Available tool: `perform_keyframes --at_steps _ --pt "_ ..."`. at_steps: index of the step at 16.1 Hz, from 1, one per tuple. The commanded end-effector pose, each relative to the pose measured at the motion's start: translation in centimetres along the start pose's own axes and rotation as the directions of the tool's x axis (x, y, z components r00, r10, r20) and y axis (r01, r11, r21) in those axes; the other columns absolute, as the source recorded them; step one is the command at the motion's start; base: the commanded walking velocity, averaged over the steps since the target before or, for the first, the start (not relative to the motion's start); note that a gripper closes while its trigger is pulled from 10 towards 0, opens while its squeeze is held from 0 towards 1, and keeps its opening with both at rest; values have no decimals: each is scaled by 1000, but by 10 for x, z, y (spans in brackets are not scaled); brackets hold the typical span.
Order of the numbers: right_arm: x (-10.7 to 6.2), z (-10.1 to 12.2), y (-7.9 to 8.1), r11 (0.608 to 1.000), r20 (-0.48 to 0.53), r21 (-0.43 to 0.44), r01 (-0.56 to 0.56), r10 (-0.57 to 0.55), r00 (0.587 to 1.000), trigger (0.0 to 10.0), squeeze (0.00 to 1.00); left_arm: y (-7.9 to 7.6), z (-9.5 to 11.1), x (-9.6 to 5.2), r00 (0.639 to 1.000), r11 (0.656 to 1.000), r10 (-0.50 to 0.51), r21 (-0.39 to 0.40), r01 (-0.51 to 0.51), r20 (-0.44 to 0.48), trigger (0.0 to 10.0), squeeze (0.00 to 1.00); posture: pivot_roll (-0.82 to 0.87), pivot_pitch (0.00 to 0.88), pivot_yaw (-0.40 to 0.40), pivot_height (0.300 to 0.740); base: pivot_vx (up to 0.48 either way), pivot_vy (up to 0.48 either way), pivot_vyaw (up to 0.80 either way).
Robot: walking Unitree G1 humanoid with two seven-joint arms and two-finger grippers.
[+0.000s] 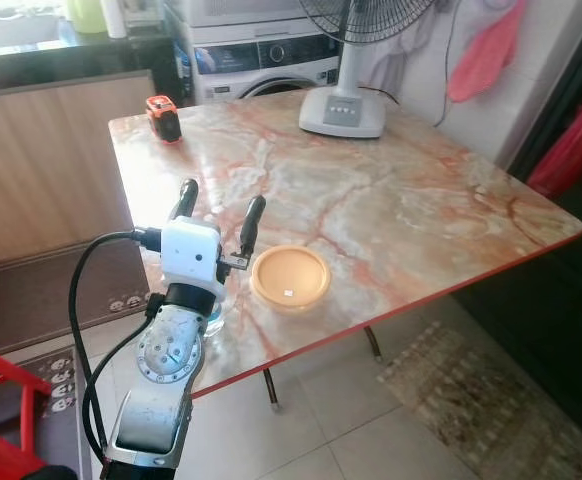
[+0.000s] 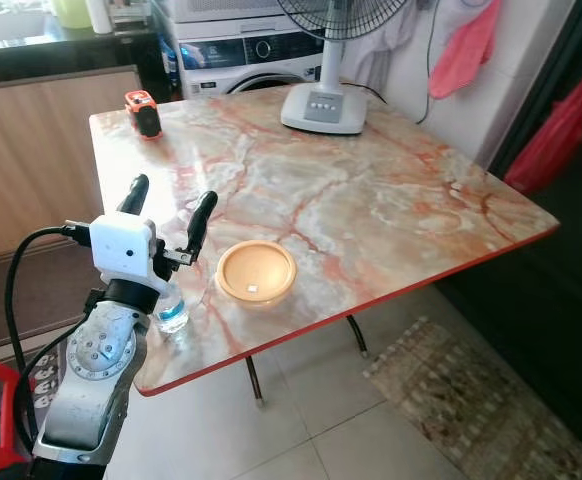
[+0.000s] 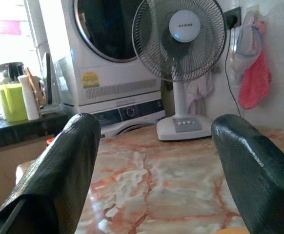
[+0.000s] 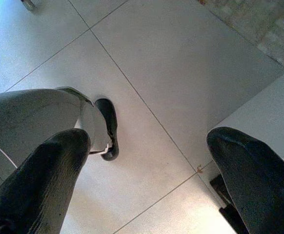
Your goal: Restocking fridge
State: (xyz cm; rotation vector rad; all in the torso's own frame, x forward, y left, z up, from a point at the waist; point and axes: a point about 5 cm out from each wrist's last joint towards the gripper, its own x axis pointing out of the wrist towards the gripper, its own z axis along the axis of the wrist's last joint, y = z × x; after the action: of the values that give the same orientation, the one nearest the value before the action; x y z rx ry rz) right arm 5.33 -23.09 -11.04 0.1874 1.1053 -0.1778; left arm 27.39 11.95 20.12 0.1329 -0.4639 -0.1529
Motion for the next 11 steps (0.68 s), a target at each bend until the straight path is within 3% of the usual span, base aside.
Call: perform_keyframes --at_steps 1,2,3,4,6,8,9,10,11 --pt "0 1 -2 1000 7 3 5 -5 1000 10000 0 2 6 3 1000 1000 21 0 -21 10 10000 0 119 0 -38 740 0 0 0" --pt "0 1 -2 1000 6 2 5 -5 1000 10000 0 5 5 4 999 999 52 0 -52 -10 10000 0 121 0 -39 740 0 0 0" --pt "0 1 -2 1000 2 -6 2 -2 1000 10000 0 18 8 11 984 986 165 -24 -167 -64 10000 0 117 0 -38 740 0 0 0" --pt "0 0 -2 1000 1 -9 0 0 1000 10000 0 27 20 21 976 974 206 -79 -211 -77 10000 0 121 0 -36 740 0 0 0" --pt "0 0 -2 1000 -4 -14 -1 1 1000 10000 0 32 38 36 985 982 152 -101 -161 -85 10000 0 129 0 -36 740 0 0 0" --pt "0 0 -1 1000 -8 -19 -5 5 1000 10000 0 38 45 46 971 977 121 -148 -154 -208 10000 0 132 0 -35 740 0 0 0" --pt "0 1 -1 1000 -9 -20 -6 6 1000 10000 0 40 41 46 943 980 69 -156 -126 -325 10000 0 139 0 -37 740 0 0 0" --pt "0 1 -1 1000 -11 -22 -5 5 1000 10000 0 40 37 42 911 992 7 -113 -59 -413 10000 0 144 0 -38 740 0 0 0" --pt "0 0 -1 1000 -17 -27 -5 4 1000 10000 0 41 34 39 891 996 -25 -90 -18 -453 10000 0 144 0 -38 740 0 0 0"
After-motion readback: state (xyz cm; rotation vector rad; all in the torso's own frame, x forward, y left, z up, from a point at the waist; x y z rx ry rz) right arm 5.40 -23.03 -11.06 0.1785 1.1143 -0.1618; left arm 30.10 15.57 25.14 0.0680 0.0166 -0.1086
